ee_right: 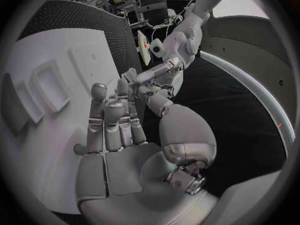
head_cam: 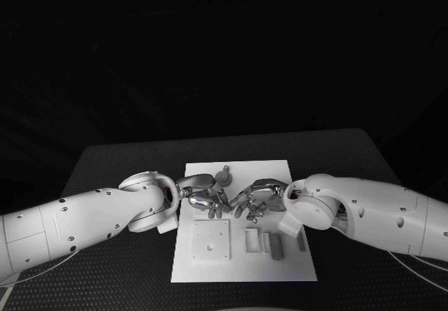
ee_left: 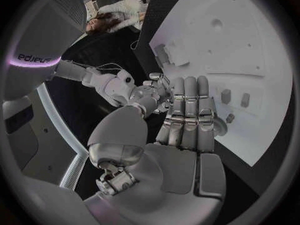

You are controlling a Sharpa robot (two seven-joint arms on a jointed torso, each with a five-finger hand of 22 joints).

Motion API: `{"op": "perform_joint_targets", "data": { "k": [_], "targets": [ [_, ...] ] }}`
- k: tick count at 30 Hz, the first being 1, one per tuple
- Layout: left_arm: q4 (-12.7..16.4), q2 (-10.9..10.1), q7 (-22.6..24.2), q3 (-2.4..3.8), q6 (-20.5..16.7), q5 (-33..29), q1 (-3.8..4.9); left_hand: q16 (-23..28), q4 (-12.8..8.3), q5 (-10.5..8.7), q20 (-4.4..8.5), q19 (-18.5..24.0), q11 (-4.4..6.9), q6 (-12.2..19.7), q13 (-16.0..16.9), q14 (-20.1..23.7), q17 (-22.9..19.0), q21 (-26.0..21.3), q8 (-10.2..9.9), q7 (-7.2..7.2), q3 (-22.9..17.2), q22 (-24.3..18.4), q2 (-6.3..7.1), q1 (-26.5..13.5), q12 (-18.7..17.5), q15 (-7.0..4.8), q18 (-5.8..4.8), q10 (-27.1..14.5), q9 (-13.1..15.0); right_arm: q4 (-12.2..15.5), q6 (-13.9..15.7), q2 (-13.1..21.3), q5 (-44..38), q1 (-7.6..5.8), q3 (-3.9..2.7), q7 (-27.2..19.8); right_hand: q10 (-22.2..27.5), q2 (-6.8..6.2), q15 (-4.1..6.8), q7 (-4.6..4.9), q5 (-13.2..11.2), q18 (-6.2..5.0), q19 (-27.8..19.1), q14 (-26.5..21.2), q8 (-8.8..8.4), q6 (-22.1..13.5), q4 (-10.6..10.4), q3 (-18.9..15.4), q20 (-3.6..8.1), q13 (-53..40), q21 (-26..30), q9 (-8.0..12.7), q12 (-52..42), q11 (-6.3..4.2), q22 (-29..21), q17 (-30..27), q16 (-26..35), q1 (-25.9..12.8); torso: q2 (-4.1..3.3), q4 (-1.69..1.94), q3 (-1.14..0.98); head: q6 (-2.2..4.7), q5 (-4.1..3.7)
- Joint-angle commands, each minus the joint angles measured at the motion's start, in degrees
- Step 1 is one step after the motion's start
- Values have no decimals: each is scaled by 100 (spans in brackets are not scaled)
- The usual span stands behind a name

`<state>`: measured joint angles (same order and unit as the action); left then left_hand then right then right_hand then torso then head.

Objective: Assemble the parts on the task board

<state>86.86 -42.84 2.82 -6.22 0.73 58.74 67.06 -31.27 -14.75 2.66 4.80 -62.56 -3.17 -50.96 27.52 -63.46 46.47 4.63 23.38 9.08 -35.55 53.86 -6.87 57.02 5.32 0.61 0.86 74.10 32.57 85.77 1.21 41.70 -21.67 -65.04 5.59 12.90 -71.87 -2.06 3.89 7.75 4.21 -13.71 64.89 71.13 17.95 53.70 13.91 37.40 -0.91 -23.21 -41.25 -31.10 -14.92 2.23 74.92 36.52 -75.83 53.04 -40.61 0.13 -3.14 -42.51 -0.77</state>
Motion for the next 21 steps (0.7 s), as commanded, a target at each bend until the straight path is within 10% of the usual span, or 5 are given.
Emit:
{"op": "perform_joint_targets", "data": {
  "k": [1,21],
  "targets": [
    [27,15,51,2,84,-1,2,32,13,17,7,-33,-3,-219,7,-47,9,18,40,-161,-35,8,-45,1,10,4,-47,36,11,2,-122,-6,-25,2,2,-35,17,44,43,24,19,-129,28,5,21,42,-27,12,1,-25,36,-9,-24,-16,82,10,33,-21,0,1,0,-2,-3],
    [34,16,48,2,79,-1,2,35,15,17,8,-31,-3,-219,8,-48,15,16,41,-162,-38,10,-43,4,8,3,-49,37,18,7,-114,-6,-179,2,14,-60,-233,383,165,-112,18,-129,72,50,164,289,277,166,31,-351,20,-162,-144,-143,108,37,36,304,-1,1,1,-5,-10]
  ]
}}
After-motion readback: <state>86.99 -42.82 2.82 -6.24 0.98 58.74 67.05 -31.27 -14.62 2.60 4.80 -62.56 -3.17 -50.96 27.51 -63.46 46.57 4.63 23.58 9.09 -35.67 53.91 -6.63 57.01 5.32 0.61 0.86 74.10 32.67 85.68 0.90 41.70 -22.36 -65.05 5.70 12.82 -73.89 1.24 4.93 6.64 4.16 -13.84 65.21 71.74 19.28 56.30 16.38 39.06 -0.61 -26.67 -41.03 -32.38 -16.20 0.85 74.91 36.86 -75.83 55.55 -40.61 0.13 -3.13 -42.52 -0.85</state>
